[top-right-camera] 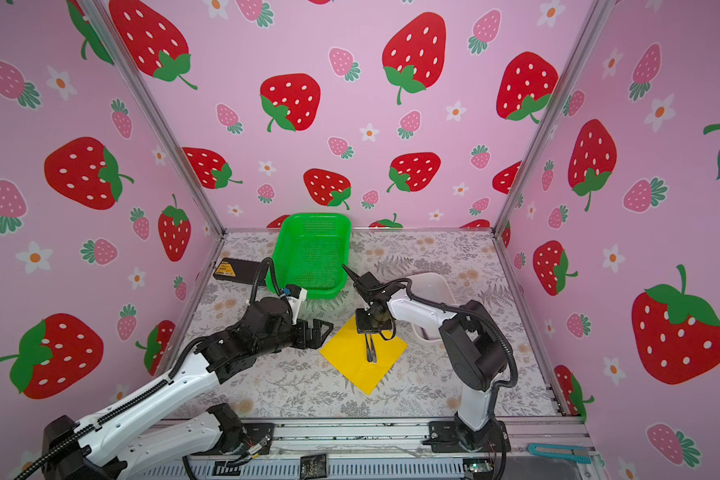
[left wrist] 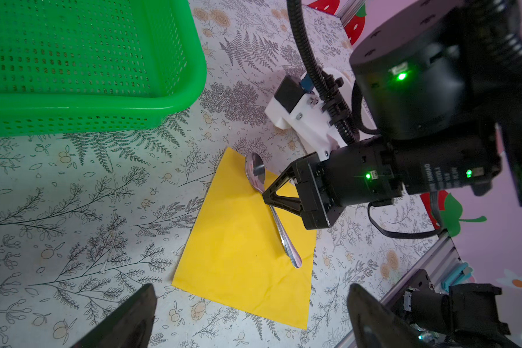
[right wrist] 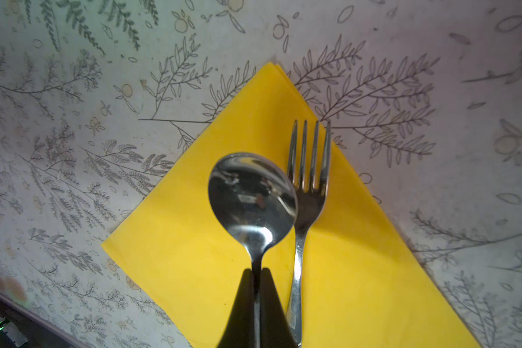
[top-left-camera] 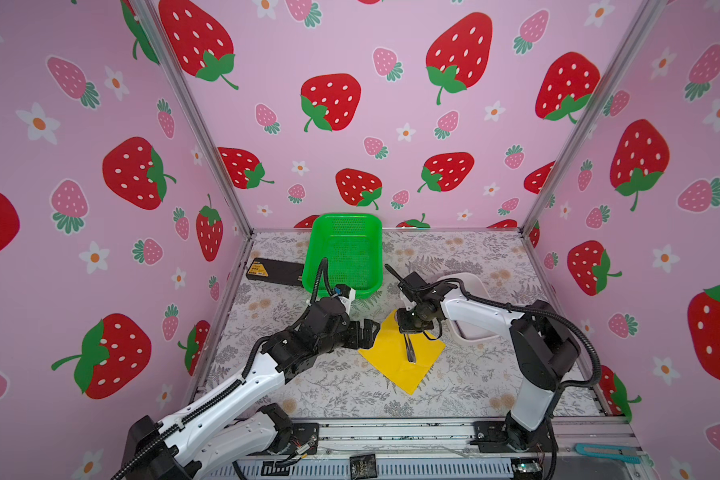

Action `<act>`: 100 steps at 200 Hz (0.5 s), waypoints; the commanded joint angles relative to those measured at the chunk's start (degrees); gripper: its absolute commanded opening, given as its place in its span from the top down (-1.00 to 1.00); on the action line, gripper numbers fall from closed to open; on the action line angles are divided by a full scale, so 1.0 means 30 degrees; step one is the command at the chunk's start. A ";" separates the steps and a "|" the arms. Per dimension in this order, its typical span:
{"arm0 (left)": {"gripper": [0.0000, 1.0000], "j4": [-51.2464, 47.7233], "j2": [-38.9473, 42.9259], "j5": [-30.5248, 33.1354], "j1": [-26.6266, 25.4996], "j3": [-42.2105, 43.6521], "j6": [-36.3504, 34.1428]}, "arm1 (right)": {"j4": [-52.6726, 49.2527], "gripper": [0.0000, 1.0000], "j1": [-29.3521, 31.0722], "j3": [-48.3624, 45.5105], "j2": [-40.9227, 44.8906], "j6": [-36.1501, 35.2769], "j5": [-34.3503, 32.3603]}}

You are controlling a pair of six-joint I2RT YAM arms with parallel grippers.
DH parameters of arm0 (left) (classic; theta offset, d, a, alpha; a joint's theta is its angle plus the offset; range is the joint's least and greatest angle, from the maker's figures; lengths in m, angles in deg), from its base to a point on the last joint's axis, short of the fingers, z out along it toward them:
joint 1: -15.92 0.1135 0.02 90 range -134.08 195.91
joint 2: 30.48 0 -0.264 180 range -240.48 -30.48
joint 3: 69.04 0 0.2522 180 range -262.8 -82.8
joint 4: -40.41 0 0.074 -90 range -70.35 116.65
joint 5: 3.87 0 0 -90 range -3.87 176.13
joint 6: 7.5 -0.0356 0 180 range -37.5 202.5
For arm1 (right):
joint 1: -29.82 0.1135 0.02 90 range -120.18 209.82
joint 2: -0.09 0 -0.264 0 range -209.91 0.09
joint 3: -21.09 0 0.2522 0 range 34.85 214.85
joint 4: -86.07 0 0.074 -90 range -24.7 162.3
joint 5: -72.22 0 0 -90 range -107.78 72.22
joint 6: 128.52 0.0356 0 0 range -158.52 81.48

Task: Place the utensils on the paper napkin and roll it up
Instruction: 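Carry the spoon over the napkin and lower it beside the fork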

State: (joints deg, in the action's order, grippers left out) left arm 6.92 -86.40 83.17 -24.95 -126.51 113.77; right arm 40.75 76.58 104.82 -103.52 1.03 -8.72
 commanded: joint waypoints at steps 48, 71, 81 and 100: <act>-0.99 -0.0132 -0.0022 0.0313 0.0083 0.0132 -0.0052 | 0.0597 0.87 0.0145 -0.0121 -0.1022 0.0821 0.0106; -0.99 -0.0156 0.0004 0.0423 0.0083 0.0124 -0.0139 | 0.0698 0.87 0.0144 -0.0151 -0.1205 0.0817 0.0056; -0.99 -0.0163 0.0010 0.0485 0.0067 0.0177 -0.0146 | 0.0706 0.87 0.0144 -0.0122 -0.1290 0.0820 -0.0002; -0.99 -0.0207 0.0069 0.0460 0.0082 0.0161 -0.0139 | 0.0783 0.86 0.0137 -0.0093 -0.1487 0.0824 0.0026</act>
State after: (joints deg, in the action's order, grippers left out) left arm 6.68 -86.44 83.30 -24.95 -126.42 113.79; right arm 42.90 76.61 104.82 -106.93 2.41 -8.46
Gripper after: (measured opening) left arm 0.997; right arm 0.070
